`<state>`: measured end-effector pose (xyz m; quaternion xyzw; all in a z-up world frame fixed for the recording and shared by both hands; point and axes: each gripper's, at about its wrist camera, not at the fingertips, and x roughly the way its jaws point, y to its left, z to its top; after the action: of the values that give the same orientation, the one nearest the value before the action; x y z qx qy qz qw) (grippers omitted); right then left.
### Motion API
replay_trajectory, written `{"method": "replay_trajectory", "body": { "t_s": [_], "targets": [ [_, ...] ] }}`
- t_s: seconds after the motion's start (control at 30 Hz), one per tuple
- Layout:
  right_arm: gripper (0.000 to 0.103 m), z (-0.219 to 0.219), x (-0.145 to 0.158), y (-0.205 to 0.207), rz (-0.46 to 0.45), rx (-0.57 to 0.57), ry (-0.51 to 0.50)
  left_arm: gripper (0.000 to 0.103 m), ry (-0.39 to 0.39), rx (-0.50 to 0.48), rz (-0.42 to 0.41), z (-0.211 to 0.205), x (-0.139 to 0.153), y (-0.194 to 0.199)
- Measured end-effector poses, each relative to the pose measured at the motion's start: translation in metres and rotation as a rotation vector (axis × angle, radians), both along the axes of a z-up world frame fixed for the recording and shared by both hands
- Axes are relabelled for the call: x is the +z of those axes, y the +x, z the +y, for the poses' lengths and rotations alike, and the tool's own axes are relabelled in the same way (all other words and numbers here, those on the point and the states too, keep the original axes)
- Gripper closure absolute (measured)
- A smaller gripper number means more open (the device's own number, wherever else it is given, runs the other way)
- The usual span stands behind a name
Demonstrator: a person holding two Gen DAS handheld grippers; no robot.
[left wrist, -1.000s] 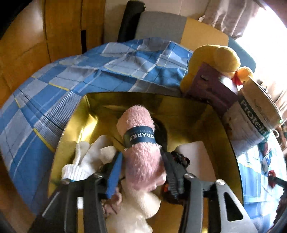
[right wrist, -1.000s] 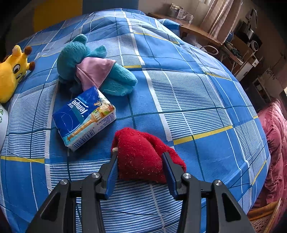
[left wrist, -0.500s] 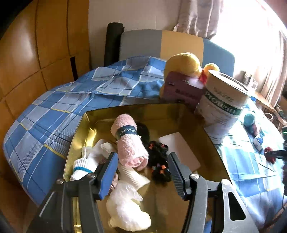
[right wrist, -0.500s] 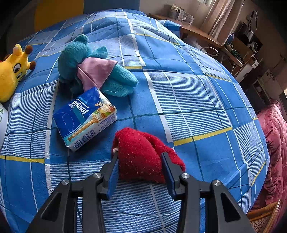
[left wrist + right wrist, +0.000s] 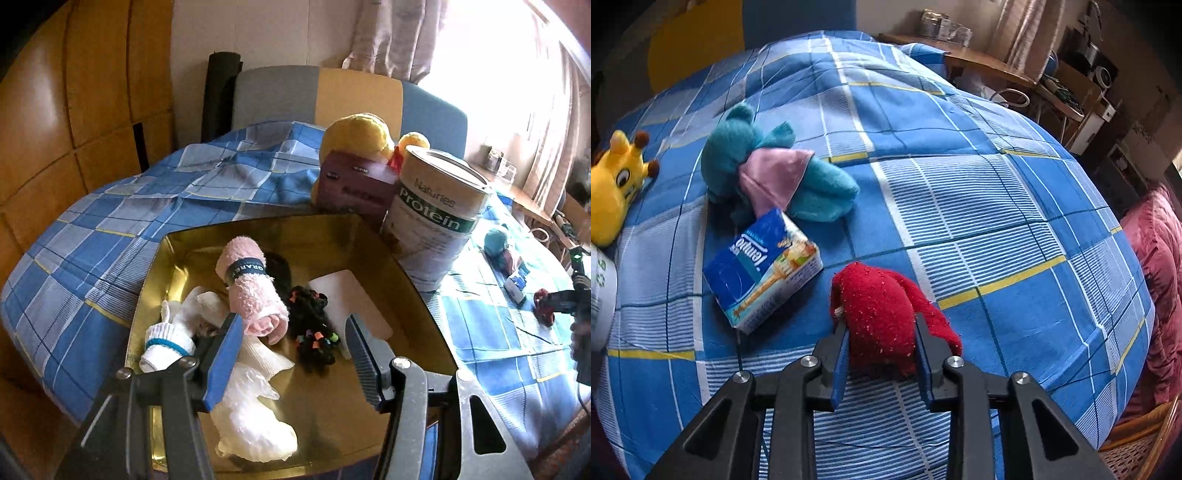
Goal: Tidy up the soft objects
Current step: 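Lift the red knit item with the right gripper and release it in the tray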
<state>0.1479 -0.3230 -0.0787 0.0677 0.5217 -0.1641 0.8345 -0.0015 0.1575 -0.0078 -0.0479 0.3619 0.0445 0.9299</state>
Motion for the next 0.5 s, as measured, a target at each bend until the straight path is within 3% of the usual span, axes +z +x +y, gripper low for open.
{"method": "replay_trajectory", "body": {
  "t_s": [0.27, 0.5],
  "targets": [
    [0.074, 0.005, 0.044, 0.023, -0.084, 0.000, 0.045, 0.044, -0.009, -0.022, 0.009, -0.003, -0.002, -0.003],
    [0.074, 0.062, 0.098, 0.076, -0.152, 0.118, 0.027, 0.044, -0.015, -0.044, 0.009, -0.004, -0.002, -0.006]
  ]
}}
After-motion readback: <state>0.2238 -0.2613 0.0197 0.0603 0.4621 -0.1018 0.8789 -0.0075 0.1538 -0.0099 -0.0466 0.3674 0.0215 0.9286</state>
